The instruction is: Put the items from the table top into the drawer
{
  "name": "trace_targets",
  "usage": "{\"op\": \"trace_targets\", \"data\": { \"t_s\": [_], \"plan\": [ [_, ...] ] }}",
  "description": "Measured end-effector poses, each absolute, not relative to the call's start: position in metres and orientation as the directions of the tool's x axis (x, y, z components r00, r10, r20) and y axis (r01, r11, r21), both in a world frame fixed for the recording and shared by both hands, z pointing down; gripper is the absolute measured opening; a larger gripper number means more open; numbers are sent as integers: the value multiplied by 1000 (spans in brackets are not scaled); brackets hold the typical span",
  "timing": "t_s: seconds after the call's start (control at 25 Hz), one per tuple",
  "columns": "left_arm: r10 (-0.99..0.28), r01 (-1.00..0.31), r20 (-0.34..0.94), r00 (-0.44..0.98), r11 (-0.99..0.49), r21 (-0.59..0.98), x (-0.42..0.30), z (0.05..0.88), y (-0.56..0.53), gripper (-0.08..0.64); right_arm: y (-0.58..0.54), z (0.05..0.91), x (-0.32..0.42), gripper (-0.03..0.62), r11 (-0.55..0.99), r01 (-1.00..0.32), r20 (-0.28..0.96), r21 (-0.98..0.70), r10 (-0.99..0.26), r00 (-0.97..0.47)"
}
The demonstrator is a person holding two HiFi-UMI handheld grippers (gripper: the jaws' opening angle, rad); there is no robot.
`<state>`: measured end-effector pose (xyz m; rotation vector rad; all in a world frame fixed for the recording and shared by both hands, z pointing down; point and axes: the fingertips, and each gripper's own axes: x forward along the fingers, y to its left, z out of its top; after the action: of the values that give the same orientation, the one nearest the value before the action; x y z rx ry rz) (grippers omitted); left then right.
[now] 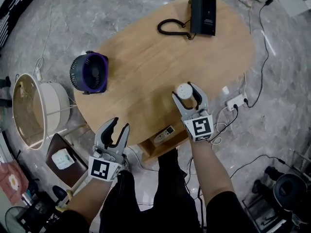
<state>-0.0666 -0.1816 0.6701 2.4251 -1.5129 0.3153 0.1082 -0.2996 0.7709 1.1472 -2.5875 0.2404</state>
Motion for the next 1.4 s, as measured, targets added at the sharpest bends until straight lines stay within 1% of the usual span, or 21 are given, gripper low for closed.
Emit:
{"op": "trace_targets", "data": {
  "t_s": [0.28, 0.64, 0.8, 1.0, 1.2, 1.4],
  "plan": [
    [-811, -866, 314, 494, -492, 91, -41, 665, -180, 151, -230, 755, 134, 291, 612, -787, 287, -85, -741, -607],
    [-783, -837, 309, 540, -538, 101, -27, 666, -160, 151, -150, 793, 177, 291, 543, -835, 436, -92, -731, -524],
    [-780, -835, 311, 542, -541, 100, -30, 667, -154, 151, -140, 820, 173, 291, 560, -823, 503, -89, -688, -523],
    [-773, -837, 332, 540, -536, 113, -32, 672, -143, 151, -143, 845, 151, 291, 606, -789, 552, -101, -625, -551],
    [-772, -840, 340, 537, -529, 122, -36, 675, -138, 151, -146, 872, 146, 291, 606, -786, 652, -118, -550, -522],
    [-768, -836, 341, 542, -531, 135, -35, 676, -135, 151, -142, 891, 142, 291, 630, -767, 713, -118, -484, -507]
  ]
}}
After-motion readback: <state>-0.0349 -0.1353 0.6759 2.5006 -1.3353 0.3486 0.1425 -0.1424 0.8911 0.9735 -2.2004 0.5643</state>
